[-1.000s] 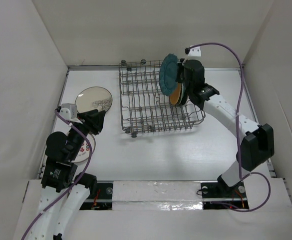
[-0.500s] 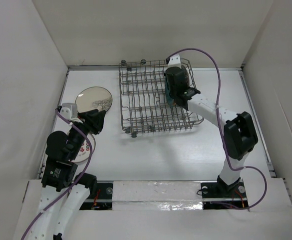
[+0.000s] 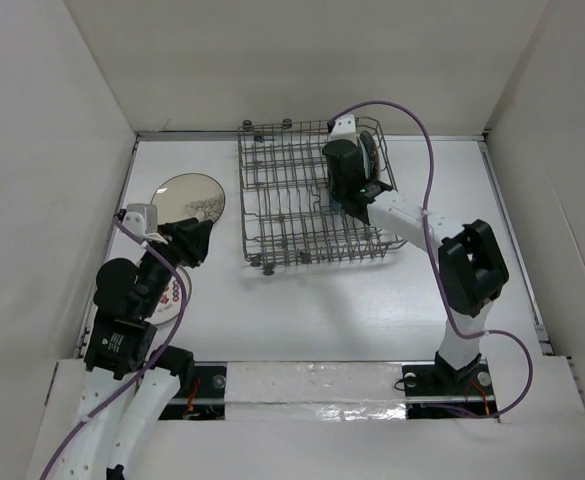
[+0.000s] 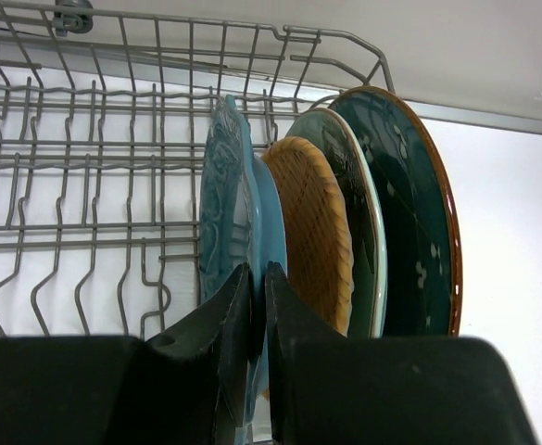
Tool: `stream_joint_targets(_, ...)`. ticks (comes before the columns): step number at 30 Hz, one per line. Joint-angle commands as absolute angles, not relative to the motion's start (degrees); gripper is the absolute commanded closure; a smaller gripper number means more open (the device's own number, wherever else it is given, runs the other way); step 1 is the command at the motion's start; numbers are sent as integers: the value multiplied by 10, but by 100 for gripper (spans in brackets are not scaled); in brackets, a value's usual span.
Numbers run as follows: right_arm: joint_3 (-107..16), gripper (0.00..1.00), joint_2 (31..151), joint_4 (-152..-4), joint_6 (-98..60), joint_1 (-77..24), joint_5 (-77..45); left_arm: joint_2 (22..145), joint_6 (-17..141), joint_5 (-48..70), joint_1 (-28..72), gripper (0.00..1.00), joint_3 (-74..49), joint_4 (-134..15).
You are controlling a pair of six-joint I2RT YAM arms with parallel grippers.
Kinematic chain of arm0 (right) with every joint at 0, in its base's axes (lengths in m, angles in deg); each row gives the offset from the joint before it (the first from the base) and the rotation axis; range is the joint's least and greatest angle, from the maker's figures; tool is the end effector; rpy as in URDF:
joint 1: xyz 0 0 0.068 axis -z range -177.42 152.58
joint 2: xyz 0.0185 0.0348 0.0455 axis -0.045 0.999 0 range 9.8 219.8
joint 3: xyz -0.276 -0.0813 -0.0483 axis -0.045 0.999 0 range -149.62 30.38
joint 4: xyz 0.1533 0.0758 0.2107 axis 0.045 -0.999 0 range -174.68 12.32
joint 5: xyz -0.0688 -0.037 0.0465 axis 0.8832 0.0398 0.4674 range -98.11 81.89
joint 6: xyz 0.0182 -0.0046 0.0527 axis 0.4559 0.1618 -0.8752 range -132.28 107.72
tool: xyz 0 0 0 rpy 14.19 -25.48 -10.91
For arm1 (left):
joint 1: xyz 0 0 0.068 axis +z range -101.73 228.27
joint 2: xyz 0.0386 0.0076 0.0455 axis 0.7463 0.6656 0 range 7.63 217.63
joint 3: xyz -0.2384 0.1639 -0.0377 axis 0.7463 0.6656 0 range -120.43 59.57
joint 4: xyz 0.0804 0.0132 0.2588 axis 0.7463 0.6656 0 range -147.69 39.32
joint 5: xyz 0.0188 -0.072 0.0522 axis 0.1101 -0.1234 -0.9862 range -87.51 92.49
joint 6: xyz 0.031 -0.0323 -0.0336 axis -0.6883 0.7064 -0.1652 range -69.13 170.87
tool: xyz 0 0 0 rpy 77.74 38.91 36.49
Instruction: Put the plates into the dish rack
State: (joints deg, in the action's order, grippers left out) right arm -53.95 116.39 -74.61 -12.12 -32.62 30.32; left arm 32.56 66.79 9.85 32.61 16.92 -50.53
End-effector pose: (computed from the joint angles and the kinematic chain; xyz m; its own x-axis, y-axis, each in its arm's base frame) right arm 0.3885 0.2449 0.3097 -0.2686 -0.1922 -0.9439 0.0274 0.9780 -0.2069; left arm 0.0933 -0.0314 0.3885 0.0630 -0.3003 -0.9518 0.4224 0.8721 -0.2472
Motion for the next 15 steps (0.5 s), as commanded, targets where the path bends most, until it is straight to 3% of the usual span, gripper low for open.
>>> stream_joint_targets(1, -531, 90, 1143, -680, -159, -335, 318, 334, 663, 92, 329, 65, 161, -524)
stream_joint_targets(3, -527, 71, 1132, -685, -170, -335, 325, 336, 663, 87, 329, 65, 162, -523)
stream_joint_targets(4, -526, 48, 1126, -688, -174, -335, 324, 341, 663, 81, 329, 65, 161, -523)
stream_joint_targets(7, -524, 28, 1096, -706, -195, -335, 304, 352, 666, 72, 329, 65, 160, -521)
stream_joint_targets(15, -462, 15, 960, -713, -229, -374, 216, 389, 683, 50, 329, 65, 153, -521)
